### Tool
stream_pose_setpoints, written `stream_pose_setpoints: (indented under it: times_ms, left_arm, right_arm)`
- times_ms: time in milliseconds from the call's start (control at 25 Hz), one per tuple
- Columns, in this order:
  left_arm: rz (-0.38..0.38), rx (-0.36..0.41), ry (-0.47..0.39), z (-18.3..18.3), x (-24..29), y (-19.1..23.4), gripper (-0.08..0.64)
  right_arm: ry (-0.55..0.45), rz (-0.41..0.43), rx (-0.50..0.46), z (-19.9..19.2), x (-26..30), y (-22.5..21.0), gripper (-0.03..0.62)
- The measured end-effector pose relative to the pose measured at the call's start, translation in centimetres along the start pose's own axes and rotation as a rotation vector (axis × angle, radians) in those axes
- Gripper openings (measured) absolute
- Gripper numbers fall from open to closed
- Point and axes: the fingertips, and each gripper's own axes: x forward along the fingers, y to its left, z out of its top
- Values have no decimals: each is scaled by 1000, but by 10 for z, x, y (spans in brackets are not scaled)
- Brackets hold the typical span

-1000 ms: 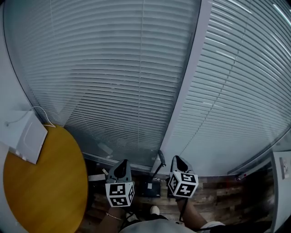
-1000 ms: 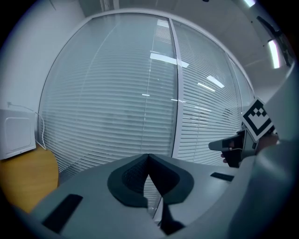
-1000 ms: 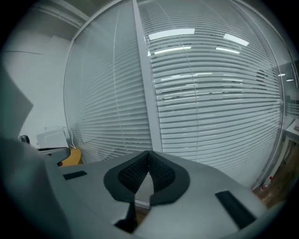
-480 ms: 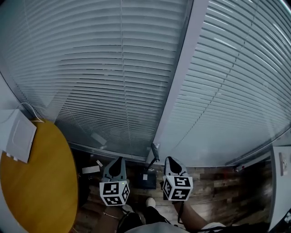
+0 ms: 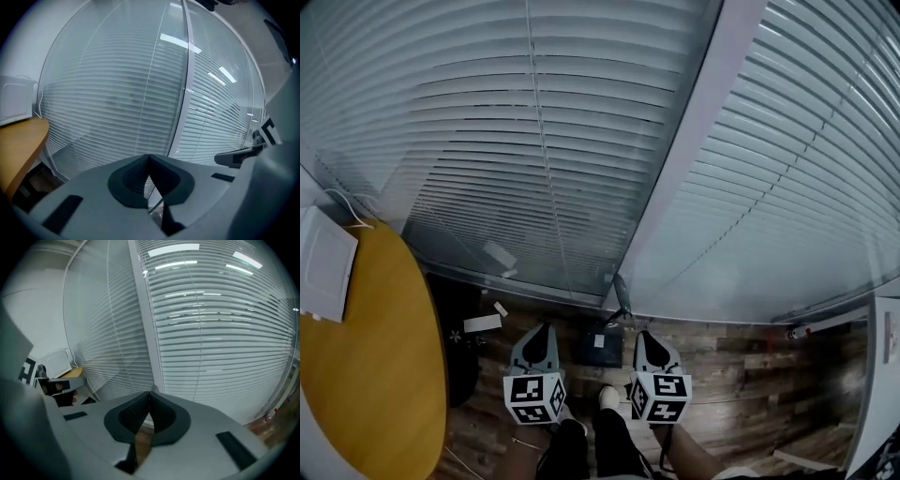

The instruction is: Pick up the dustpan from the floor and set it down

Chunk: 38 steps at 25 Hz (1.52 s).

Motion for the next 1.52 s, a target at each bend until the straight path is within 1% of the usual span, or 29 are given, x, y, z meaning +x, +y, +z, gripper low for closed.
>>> stream_pose_setpoints:
  times_ms: [200, 360, 760, 880, 1040, 1240, 1520]
  left_arm:
    - [13, -10, 43, -37, 8, 10, 15]
    - [14, -18, 85, -76, 11, 18, 15]
    - [-18, -50, 123, -166, 37, 24, 15]
    - [-32, -42, 141, -188, 41, 24, 15]
    - [-45, -19, 139, -191, 45, 25, 15]
    - [-25, -33, 138, -192, 41, 29, 16]
    - [-4, -37, 145, -193, 42, 33, 15]
  right_arm:
    - [35, -16, 28, -36, 11, -9, 32]
    - [48, -23, 44, -67, 19, -8, 32]
    - [62, -44, 63, -144, 62, -13, 32]
    - [77, -54, 61, -164, 71, -16, 32]
    - [81, -61, 77, -173, 76, -19, 32]
    - [90, -68, 67, -176, 75, -19, 32]
    - [66, -34, 82, -166, 82, -19, 34]
